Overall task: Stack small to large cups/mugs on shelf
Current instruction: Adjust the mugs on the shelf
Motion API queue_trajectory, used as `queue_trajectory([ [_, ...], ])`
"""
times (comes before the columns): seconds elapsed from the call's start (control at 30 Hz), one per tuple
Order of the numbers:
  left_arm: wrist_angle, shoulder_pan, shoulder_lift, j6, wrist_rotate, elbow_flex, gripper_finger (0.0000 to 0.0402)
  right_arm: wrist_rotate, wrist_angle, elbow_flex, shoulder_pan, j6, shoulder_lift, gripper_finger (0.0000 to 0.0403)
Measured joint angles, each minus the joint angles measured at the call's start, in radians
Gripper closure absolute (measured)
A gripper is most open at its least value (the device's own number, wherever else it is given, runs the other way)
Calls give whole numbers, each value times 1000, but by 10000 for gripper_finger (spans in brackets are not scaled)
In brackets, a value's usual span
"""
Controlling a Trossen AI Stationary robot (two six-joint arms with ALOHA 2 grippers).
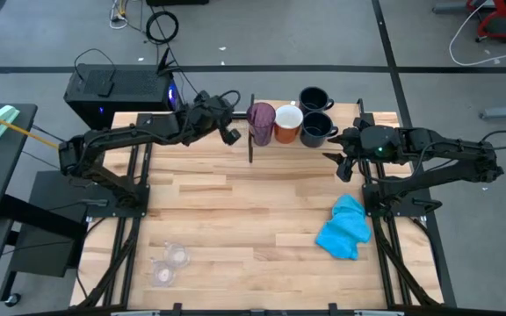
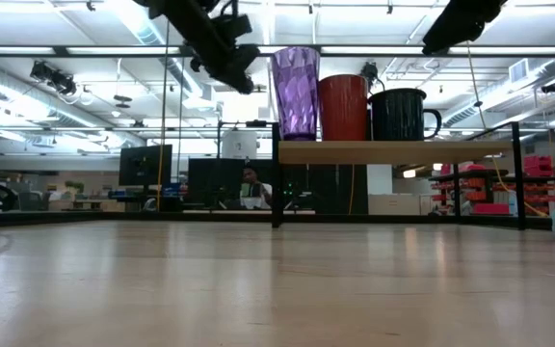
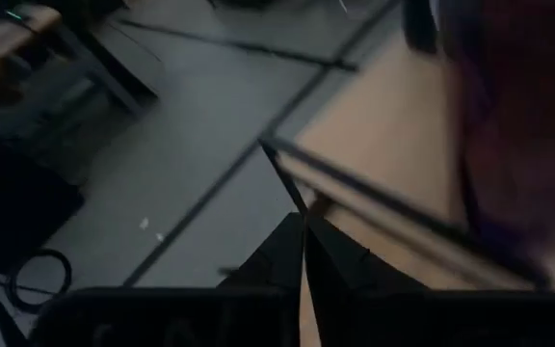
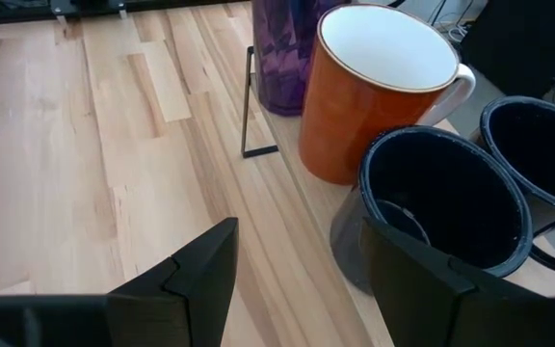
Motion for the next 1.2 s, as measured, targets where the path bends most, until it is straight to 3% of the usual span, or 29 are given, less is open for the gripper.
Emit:
queue_trajectory([
  [0.13,-119,0,0,12,84,0,344,0,0,0,0,4,0,179],
  [0.23,-187,3,0,11,191,0,295,0,0,0,0,5,0,179],
  [0.4,-177,23,1,14,445,0,185,0,0,0,0,-2,0,179],
  [0.63,-75,40,2,48,548,0,67,0,0,0,29,-22,-2,179],
  [0.8,77,48,2,71,553,-106,44,4,0,0,58,-22,-2,179],
  [1.07,445,57,2,51,562,-277,46,26,13,0,64,-23,-2,179],
  [1.2,531,62,2,40,592,-320,46,26,26,0,64,-36,-2,179],
])
